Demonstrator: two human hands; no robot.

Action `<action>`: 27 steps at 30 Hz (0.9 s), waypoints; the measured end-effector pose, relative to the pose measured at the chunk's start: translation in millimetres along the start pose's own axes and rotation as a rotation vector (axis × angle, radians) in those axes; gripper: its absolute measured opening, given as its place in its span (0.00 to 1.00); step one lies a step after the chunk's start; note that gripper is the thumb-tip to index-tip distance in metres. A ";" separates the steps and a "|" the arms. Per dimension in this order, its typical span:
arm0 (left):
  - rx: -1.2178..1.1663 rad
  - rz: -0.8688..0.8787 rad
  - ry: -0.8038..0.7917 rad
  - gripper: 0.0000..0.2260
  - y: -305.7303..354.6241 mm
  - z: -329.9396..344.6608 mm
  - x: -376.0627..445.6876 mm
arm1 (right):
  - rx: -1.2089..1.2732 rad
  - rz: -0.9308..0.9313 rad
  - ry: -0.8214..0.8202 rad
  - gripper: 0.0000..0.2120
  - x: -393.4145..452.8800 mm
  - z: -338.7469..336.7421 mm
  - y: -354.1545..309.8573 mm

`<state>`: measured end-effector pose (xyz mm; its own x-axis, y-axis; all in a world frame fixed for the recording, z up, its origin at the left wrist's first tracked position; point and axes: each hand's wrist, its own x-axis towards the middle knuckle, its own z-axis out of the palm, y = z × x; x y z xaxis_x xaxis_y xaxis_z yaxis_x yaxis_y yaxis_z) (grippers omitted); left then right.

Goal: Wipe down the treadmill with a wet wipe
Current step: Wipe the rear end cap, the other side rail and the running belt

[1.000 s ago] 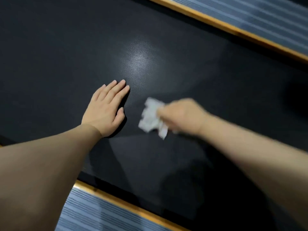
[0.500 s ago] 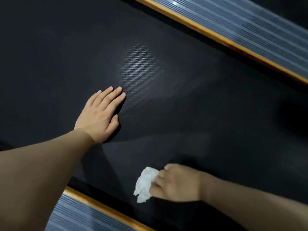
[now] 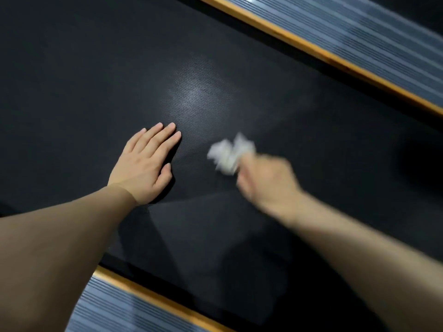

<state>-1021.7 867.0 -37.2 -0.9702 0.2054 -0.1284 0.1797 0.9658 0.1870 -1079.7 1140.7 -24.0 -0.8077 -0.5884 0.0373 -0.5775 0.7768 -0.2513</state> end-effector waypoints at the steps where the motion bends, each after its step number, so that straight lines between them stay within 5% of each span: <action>1: 0.003 -0.003 0.002 0.28 -0.1 -0.2 0.1 | 0.052 -0.178 -0.087 0.07 -32.2 0.7 -25.1; 4: 0.011 -0.008 0.001 0.28 0.4 -0.2 0.3 | 0.188 -0.572 -0.400 0.10 -89.1 6.8 -64.1; 8: 0.008 -0.009 0.007 0.28 0.1 0.6 -0.3 | 0.343 -0.826 -0.811 0.05 -70.2 -2.4 -69.8; 10: 0.005 -0.007 0.011 0.28 0.6 1.1 -0.3 | 0.424 -0.631 -0.696 0.10 -16.2 -13.4 -37.8; 13: 0.010 -0.007 0.006 0.29 -0.6 1.2 -1.7 | 0.049 -0.131 -0.157 0.06 91.8 -33.9 32.3; 15: 0.009 -0.007 0.008 0.29 -1.1 1.0 -0.9 | -0.138 0.338 -0.065 0.12 130.4 -38.4 54.6; 17: 0.003 -0.006 0.003 0.29 -1.2 1.0 -0.9 | -0.086 0.566 -0.097 0.20 129.8 -26.7 28.1; 20: 0.001 -0.004 -0.002 0.29 0.3 1.2 0.8 | -0.017 0.166 -0.086 0.27 63.4 7.2 -53.4; 23: -0.006 0.008 -0.004 0.29 1.5 0.4 2.3 | 0.141 -0.374 -0.389 0.10 -68.9 17.3 -142.7; 27: -0.007 0.000 0.005 0.28 -3.6 1.9 -2.3 | 0.241 -0.722 -0.419 0.06 -81.7 25.6 -132.7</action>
<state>-1019.8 863.3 -39.4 -0.9710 0.2046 -0.1238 0.1786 0.9646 0.1940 -934.1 1079.9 -18.5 -0.1156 -0.9900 -0.0803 -0.8528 0.1404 -0.5031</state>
